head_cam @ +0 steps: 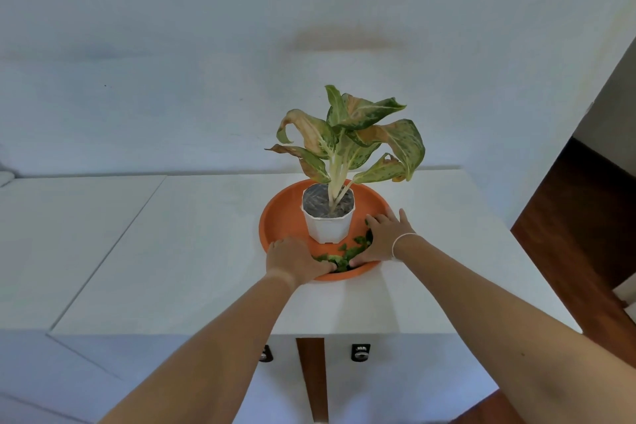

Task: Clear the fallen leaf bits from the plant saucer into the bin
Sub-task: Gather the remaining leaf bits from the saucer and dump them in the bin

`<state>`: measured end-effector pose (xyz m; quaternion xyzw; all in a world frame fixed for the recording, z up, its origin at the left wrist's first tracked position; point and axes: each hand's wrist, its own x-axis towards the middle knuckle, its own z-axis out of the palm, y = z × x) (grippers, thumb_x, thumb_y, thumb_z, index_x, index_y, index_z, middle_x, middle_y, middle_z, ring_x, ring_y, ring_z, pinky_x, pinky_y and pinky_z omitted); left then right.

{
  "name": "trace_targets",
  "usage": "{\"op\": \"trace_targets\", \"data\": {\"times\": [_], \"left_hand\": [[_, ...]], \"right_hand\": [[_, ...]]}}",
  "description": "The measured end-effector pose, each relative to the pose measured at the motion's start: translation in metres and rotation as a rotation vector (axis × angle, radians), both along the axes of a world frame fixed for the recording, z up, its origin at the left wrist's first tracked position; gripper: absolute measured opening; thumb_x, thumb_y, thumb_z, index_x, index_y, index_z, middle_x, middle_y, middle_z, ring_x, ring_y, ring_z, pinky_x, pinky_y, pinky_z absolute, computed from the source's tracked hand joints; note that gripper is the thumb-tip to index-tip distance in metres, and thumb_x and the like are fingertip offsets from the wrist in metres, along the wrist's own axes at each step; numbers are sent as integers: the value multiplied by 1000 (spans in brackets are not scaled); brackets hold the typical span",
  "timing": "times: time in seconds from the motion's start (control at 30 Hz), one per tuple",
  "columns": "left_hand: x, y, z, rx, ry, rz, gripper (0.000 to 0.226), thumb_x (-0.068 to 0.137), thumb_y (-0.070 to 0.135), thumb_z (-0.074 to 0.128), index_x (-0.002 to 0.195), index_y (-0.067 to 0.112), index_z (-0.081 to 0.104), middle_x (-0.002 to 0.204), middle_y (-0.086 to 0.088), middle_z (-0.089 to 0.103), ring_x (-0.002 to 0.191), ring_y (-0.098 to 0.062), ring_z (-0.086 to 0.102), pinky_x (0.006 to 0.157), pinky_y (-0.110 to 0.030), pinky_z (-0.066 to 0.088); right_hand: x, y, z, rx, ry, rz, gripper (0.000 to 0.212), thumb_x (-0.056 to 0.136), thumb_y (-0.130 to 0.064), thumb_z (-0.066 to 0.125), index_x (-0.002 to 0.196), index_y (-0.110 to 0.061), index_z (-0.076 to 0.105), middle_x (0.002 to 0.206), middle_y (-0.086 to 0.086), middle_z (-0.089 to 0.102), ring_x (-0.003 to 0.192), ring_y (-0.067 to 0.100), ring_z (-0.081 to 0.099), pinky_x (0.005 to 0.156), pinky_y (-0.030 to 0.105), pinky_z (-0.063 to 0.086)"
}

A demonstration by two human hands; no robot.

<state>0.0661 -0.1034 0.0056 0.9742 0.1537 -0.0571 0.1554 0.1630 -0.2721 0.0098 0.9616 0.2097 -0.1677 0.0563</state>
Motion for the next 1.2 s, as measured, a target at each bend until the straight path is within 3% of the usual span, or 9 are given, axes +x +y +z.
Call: {"op": "trace_targets", "data": {"times": [0.1, 0.23, 0.3, 0.37, 0.43, 0.6, 0.83, 1.03, 1.2], "left_hand": [[3, -2, -3, -19, -16, 15, 47, 68, 62, 64, 80, 16, 64, 81, 0, 68, 77, -18, 65, 71, -29, 55], [7, 0, -5, -19, -22, -13, 38, 76, 49, 65, 91, 14, 65, 93, -3, 67, 86, -21, 64, 75, -30, 55], [9, 0, -8, -96, -20, -31, 32, 79, 38, 66, 98, 12, 65, 103, -5, 62, 94, -23, 60, 77, -30, 53], [10, -2, -11, -174, -39, -65, 27, 81, 26, 65, 104, 11, 66, 106, -7, 63, 91, -22, 60, 74, -27, 51], [10, -5, -13, -232, -56, -83, 25, 83, 17, 63, 107, 11, 67, 104, -7, 66, 85, -19, 60, 70, -23, 51], [13, -10, -16, -294, -71, -95, 24, 84, 6, 60, 105, 11, 69, 107, -7, 67, 97, -23, 63, 78, -25, 53], [12, -10, -18, -317, -84, -103, 24, 87, 0, 50, 87, 7, 73, 98, -12, 68, 93, -27, 62, 74, -25, 47], [10, -8, -18, -337, -87, -87, 28, 85, -2, 49, 90, 7, 74, 101, -11, 70, 95, -27, 63, 81, -28, 49], [9, -8, -13, -370, -75, -64, 19, 82, 3, 52, 74, 7, 70, 80, -10, 65, 76, -22, 59, 65, -25, 46]], "right_hand": [[1, 2, -3, -4, -31, 20, 110, 66, -76, 53, 151, -17, 17, 158, 8, 22, 149, 29, -1, 120, 49, -5], [-1, 6, -2, 4, -50, 54, 91, 69, -73, 54, 141, -17, 42, 147, 6, 38, 143, 25, 20, 121, 45, 4], [-5, 10, 0, 52, -27, 54, 73, 74, -65, 58, 130, -18, 53, 134, 4, 48, 132, 23, 37, 118, 41, 18], [-10, 14, -1, 135, 33, -1, 62, 76, -54, 65, 124, -17, 56, 125, 4, 51, 111, 23, 54, 101, 36, 44], [-13, 19, -4, 200, 71, -46, 55, 77, -45, 69, 121, -14, 56, 119, 5, 55, 91, 21, 59, 81, 31, 54], [-23, 26, -1, 235, 73, -17, 37, 85, -20, 62, 122, -15, 61, 114, 8, 62, 97, 25, 62, 79, 30, 54], [-36, 19, 16, 335, 147, 80, 55, 89, 1, 48, 136, -27, 52, 129, 8, 55, 114, 28, 54, 95, 33, 50], [-44, 20, 27, 350, 204, 101, 38, 88, -23, 58, 126, -23, 63, 122, 4, 58, 114, 25, 55, 98, 32, 48], [-40, 24, 14, 388, 160, 78, 27, 86, -20, 62, 109, -16, 73, 113, 6, 64, 104, 25, 59, 93, 33, 50]]}}
